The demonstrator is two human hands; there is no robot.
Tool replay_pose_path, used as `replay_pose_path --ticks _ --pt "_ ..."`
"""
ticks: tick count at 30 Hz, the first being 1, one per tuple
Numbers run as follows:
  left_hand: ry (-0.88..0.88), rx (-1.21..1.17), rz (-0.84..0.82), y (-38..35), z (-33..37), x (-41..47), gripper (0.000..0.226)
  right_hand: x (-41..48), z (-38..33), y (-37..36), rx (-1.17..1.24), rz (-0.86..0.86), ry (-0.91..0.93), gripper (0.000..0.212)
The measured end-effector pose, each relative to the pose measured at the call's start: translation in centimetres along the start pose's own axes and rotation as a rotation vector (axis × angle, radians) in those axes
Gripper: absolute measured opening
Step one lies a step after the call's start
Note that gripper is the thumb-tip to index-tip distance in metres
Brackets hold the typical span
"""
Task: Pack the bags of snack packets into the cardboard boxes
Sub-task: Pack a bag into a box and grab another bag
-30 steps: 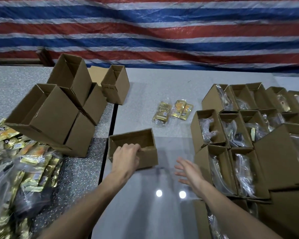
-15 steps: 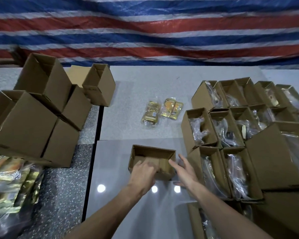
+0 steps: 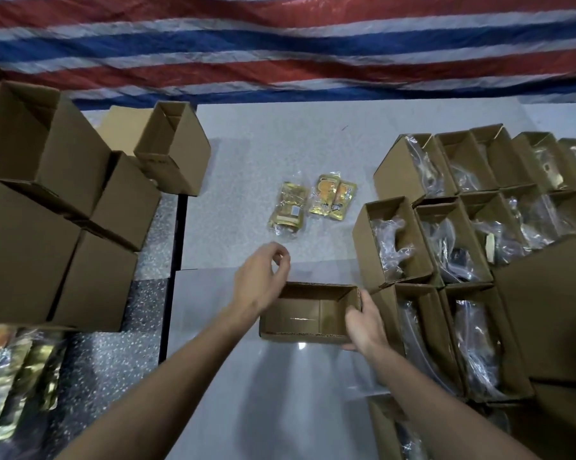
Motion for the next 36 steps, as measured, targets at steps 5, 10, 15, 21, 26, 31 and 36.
replay_pose_path --ticks 5,10,15,21,26,31,36 --pt "0.303 -0.103 -0.109 -1.1 -2.8 7.6 0.012 1.3 -1.2 0.1 -0.003 0.038 -0.069 0.055" --pt "0.538 -0.36 -0.271 -2.9 -4.8 11.1 0.014 2.7 -2.4 -0.1 0.044 0.027 -0.097 0.039" --pt "0.684 -0.404 -0.345 -4.4 -6.1 12.7 0.036 3.2 -2.2 0.0 0.04 0.01 -0.111 0.051" --pt "0.756 -0.528 -0.298 -5.7 -6.3 14.2 0.04 3.0 -2.2 0.0 0.042 0.0 -0.109 0.052" --pt "0.746 -0.605 -0.252 -6.4 -5.7 14.7 0.012 2.4 -2.7 -0.7 -0.031 -0.026 -0.097 0.043" --pt "0.739 -0.616 -0.23 -5.8 -6.9 13.7 0.007 1.7 -2.8 -1.9 -0.068 -0.06 -0.081 0.044" --pt "0.807 -0.68 -0.203 -4.9 -9.8 10.4 0.015 0.7 -2.6 -2.8 -0.066 -0.121 -0.089 0.044"
Point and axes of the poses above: each hand's wrist, its own x-axis towards the middle knuckle, its own y-axis out of the back of the hand, z = x × y, the point moved 1 cm from there along x, towards the middle knuckle, and after that the axes turned 6 degrees about x, right-handed, at the moved point
